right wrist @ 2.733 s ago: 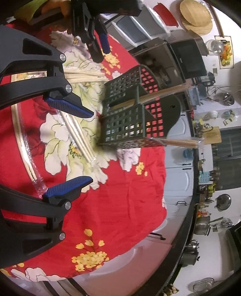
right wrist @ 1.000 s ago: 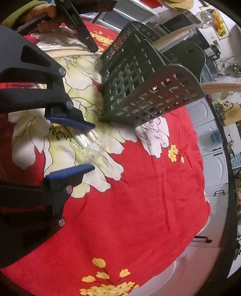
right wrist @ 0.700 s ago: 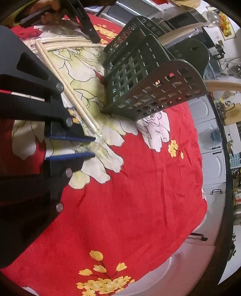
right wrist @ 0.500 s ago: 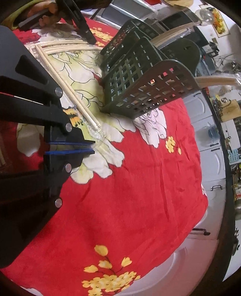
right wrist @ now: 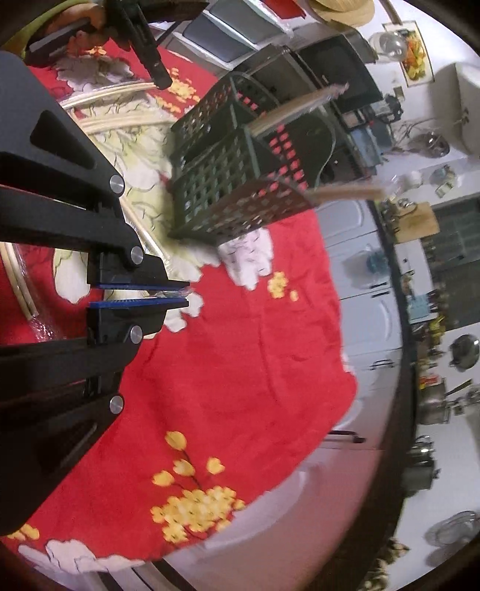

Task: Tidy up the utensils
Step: 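Lift the left tool's chopstick over the caddy while the right tool raises its chopstick there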

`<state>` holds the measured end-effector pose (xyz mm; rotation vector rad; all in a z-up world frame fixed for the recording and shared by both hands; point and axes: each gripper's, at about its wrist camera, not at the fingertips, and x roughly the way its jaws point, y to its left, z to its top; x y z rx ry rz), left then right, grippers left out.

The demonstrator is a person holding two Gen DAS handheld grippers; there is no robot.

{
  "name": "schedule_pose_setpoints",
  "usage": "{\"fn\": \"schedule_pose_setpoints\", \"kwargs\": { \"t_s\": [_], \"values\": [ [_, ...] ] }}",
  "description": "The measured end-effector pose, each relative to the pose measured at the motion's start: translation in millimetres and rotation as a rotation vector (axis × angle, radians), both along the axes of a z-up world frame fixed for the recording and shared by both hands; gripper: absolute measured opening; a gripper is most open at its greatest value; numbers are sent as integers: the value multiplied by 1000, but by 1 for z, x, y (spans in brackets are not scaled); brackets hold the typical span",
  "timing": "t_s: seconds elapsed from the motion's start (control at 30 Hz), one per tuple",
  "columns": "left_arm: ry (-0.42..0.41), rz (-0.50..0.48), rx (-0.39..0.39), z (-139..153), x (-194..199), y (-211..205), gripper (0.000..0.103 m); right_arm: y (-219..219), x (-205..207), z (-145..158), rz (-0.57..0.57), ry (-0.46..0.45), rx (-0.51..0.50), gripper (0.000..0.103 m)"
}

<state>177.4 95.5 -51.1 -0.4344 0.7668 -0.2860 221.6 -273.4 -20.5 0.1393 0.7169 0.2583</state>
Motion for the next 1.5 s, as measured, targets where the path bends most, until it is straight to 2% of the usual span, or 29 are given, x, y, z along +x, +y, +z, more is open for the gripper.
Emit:
{"fn": "schedule_pose_setpoints", "kwargs": {
  "t_s": [0.23, 0.83, 1.5],
  "values": [
    [-76, -14, 59, 25, -14, -11, 5, 8, -17, 24, 28, -73, 17, 4],
    [-187, -89, 110, 72, -31, -41, 4, 33, -55, 72, 141, -209, -10, 4],
    [-339, -179, 148, 132, -31, -75, 3, 59, -70, 118, 229, -323, -38, 4]
  ]
}}
